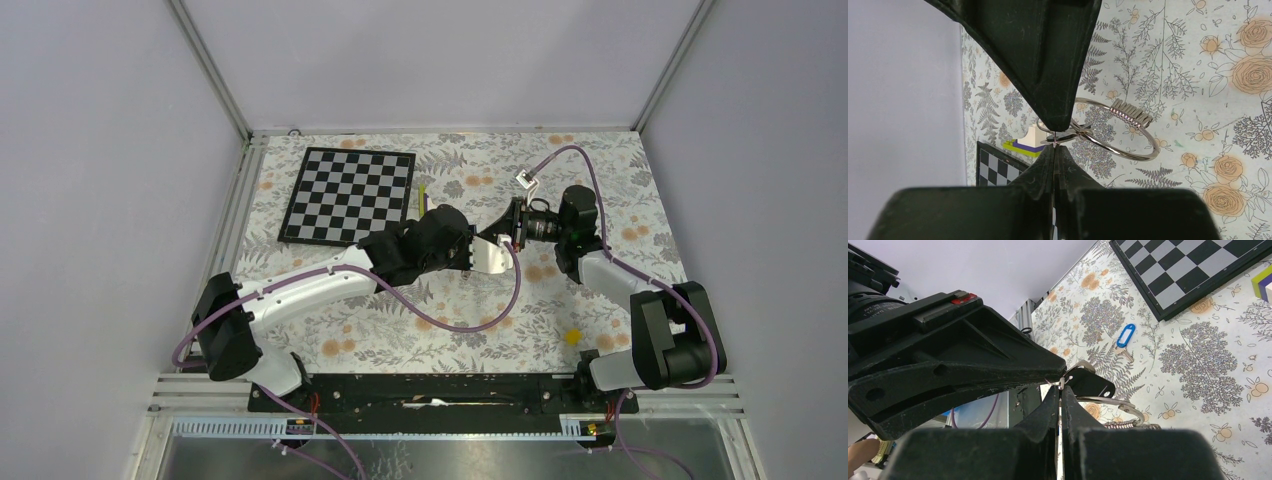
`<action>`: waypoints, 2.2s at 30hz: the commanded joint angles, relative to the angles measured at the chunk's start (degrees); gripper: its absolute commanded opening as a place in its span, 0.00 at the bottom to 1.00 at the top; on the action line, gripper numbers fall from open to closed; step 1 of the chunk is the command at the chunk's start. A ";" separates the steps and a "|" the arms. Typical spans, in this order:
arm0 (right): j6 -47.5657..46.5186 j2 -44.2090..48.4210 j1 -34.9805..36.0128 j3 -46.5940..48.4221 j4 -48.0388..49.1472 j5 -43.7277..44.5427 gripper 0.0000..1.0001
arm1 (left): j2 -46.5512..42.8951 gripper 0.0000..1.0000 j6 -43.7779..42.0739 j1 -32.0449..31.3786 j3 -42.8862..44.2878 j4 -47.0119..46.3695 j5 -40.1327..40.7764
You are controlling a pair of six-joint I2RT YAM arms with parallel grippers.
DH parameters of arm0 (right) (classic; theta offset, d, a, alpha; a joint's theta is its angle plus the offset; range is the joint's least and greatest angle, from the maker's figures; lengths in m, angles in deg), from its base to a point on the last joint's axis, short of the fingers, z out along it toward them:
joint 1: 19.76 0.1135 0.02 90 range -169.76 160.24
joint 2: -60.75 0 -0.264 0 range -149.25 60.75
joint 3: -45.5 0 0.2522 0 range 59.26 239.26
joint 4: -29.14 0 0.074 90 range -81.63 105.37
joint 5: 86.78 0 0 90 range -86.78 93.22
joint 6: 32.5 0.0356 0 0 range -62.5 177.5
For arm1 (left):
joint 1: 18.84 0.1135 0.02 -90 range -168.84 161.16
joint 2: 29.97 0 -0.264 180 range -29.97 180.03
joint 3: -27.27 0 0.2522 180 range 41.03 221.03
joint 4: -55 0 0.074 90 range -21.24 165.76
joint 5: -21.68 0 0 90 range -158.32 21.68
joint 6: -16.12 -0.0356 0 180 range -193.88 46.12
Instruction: Put the keys on the keyring
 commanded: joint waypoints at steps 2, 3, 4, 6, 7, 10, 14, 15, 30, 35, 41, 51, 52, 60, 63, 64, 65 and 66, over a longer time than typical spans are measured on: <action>-1.31 -0.17 0.91 0.98 1.34 -1.42 0.00 | -0.69 0.00 -0.20 -0.39 1.43 -3.05 1.53; -1.39 -0.06 0.95 0.99 1.33 -1.46 0.00 | -0.54 0.00 -0.18 -0.39 1.49 -3.16 1.59; -1.45 -0.09 0.96 1.00 1.34 -1.46 0.00 | -0.56 0.00 -0.14 -0.39 1.49 -3.17 1.60; -1.50 -0.12 1.00 1.07 1.25 -1.55 0.00 | -0.51 0.00 -0.14 -0.41 1.52 -3.19 1.73; -1.59 -0.09 1.04 1.03 1.16 -1.55 0.00 | -0.54 0.00 -0.05 -0.40 1.52 -3.19 1.77; -1.88 -0.01 1.05 1.07 0.90 -1.55 0.00 | -0.58 0.00 -0.08 -0.39 1.36 -3.20 1.78; -1.95 -0.08 1.05 1.11 0.74 -1.55 0.00 | -0.58 0.00 -0.07 -0.39 1.41 -3.21 1.61; -2.03 -0.07 1.09 1.07 0.72 -1.55 0.00 | -0.59 0.00 -0.01 -0.39 1.38 -3.19 1.60; -3.13 0.06 1.12 1.32 -0.47 -1.38 0.00 | -0.66 0.00 0.02 -0.39 0.77 -3.20 1.60; -3.04 0.02 1.13 1.25 -0.60 -1.38 0.00 | -0.50 0.00 0.16 -0.39 1.11 -3.32 1.58; -3.00 -0.06 1.13 1.28 -0.48 -1.38 0.00 | -0.21 0.00 0.17 -0.39 1.17 -3.28 1.61; -2.73 -0.13 1.40 1.19 0.08 -1.81 0.00 | 0.40 0.00 0.00 -0.40 1.25 -3.61 2.04; -2.75 -0.14 1.40 1.16 0.14 -1.86 0.00 | 0.45 0.00 0.05 -0.39 1.21 -3.67 2.11; -2.56 -0.42 1.75 1.16 0.54 -2.16 0.00 | 0.29 0.00 -0.17 -0.39 0.79 -4.73 3.12; -2.63 -0.35 1.79 1.13 0.55 -2.22 0.00 | 0.33 0.00 -0.13 -0.39 0.57 -5.08 3.56; -2.66 -0.40 1.75 1.17 0.54 -2.25 0.00 | 0.35 0.00 -0.25 -0.41 0.51 -5.24 3.66; -2.65 -0.40 1.75 1.16 0.54 -2.26 0.00 | 0.32 0.00 -0.23 -0.39 0.39 -5.36 3.77; -2.64 -0.34 1.79 1.20 0.58 -2.26 0.00 | 0.36 0.00 -0.24 -0.39 0.38 -5.49 3.91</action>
